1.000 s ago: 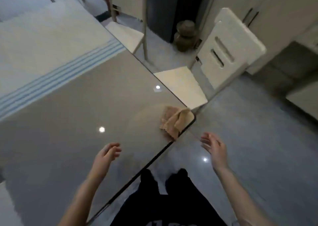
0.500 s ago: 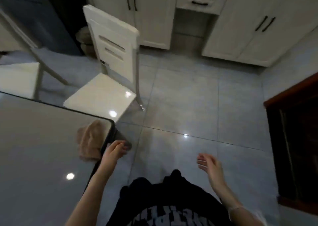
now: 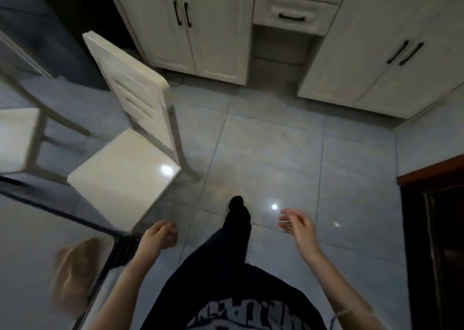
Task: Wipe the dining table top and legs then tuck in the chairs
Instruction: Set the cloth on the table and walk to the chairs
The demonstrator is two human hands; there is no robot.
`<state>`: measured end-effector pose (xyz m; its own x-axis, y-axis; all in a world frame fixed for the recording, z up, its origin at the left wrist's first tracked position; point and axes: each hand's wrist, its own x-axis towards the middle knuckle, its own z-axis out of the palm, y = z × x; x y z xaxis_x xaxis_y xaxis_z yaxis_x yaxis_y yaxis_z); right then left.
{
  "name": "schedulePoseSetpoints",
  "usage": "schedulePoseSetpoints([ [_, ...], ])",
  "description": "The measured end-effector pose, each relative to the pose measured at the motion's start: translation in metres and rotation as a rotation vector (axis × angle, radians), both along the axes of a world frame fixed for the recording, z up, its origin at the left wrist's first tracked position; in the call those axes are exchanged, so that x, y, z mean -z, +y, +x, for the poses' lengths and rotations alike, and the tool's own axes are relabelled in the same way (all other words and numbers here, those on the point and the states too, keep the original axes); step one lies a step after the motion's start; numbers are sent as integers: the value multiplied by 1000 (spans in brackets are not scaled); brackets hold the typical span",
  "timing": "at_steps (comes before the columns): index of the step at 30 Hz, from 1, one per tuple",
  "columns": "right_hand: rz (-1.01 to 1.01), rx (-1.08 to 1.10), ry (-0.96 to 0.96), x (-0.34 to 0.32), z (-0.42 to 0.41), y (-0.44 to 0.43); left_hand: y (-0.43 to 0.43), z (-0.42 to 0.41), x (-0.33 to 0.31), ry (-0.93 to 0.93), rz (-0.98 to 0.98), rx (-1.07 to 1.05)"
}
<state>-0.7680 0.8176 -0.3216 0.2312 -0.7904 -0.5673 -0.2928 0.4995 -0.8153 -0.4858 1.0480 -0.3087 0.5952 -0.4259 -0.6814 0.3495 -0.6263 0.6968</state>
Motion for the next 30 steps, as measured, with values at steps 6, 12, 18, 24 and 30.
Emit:
schedulePoseSetpoints([
  [6, -65, 1, 75, -16, 52, -128, -129, 65, -3, -16, 25, 83],
  [12, -110, -9, 105, -34, 86, -249, -289, 122, -26, -70, -74, 252],
  [18, -104, -62, 103, -25, 124, -371, -406, 162, -30, -79, -106, 147],
  [24, -134, -330, 64, -23, 218, -526, -485, 196, -21, -79, -83, -136],
  [30, -125, -726, 9, -41, 345, -627, -514, 202, -29, -81, -62, -463],
])
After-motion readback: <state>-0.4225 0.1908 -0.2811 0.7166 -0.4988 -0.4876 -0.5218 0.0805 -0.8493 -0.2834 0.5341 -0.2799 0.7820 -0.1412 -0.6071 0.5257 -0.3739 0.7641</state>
